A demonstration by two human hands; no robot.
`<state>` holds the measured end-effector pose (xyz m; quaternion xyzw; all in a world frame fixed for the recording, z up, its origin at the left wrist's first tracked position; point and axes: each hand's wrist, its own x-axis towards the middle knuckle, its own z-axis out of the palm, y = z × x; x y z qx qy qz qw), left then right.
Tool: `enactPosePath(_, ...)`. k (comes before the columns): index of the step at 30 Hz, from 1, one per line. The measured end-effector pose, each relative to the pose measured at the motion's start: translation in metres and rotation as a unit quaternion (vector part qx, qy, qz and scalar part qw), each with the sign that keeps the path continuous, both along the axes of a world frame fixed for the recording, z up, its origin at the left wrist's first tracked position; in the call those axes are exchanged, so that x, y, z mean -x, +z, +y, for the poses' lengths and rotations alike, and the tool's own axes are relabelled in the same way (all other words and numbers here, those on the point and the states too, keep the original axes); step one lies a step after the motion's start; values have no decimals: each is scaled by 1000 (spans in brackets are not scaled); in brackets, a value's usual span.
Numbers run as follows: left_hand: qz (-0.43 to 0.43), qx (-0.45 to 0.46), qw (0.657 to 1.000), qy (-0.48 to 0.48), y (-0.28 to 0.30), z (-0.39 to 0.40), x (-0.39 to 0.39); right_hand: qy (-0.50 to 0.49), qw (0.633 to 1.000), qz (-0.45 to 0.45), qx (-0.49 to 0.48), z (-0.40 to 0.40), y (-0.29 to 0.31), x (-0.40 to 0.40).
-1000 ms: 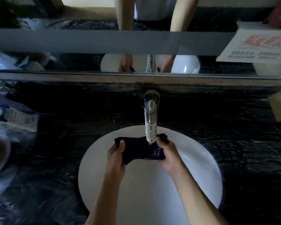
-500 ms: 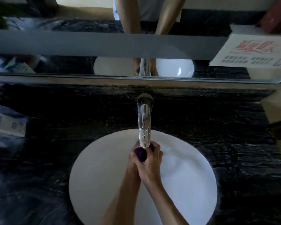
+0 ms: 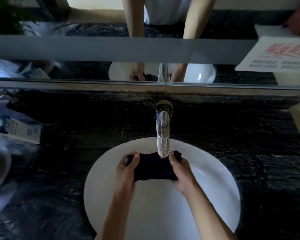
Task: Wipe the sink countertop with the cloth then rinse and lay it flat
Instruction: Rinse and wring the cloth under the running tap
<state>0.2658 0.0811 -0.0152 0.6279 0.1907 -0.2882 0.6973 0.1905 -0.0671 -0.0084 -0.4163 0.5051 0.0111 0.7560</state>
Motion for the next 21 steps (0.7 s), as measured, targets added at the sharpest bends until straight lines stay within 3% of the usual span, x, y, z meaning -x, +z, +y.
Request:
enactPosePath(4,68,71,993,-61,-2,-8,5,-47,997,-46,-42,-23,8,29)
enactPosePath(11,141,92,982,-87,4,-55,17,-106,992,-69,-29,-56,18,61)
enactPosePath(14,100,57,990,-87,5,-57,20,-130,989,-61,-28,-54,13,53)
enactPosePath(21,-15,-28,999,-9,14,-4,0,-76,992,-44,-89,-9,-2,8)
